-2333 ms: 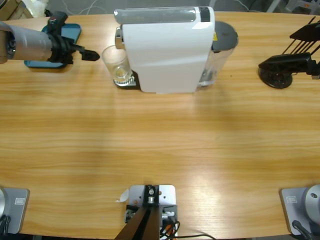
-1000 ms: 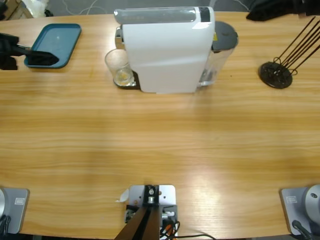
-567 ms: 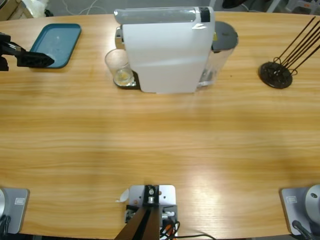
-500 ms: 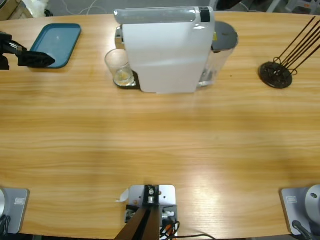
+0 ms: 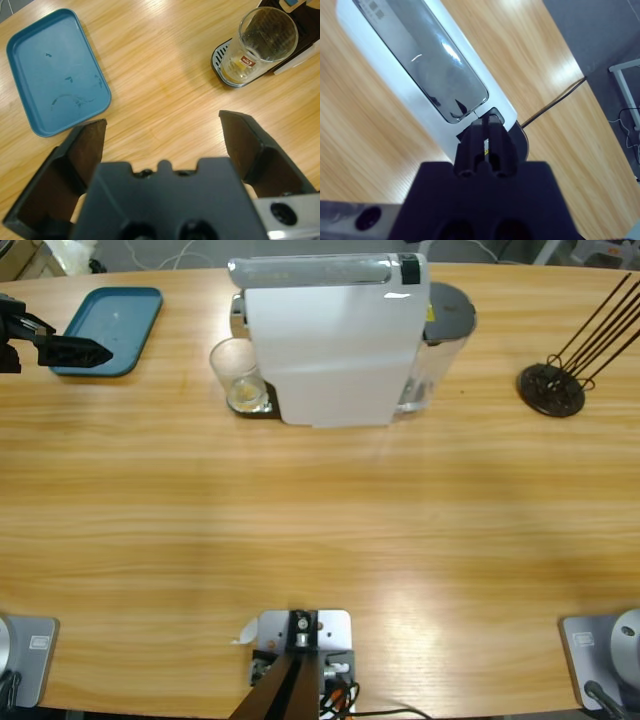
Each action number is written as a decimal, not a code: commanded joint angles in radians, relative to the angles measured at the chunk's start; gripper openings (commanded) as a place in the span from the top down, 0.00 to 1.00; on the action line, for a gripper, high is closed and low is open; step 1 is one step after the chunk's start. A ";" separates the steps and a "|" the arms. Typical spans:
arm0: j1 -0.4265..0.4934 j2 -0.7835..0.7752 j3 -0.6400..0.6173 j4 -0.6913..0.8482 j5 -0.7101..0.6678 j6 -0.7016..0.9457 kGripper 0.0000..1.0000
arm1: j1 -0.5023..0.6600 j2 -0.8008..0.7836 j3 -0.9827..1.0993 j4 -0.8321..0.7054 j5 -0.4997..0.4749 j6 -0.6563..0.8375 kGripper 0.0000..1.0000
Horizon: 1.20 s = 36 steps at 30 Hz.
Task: Pour coffee
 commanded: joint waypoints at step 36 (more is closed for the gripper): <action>-0.012 0.036 0.014 -0.017 -0.017 0.013 0.02 | -0.013 0.084 0.055 -0.013 -0.032 -0.010 1.00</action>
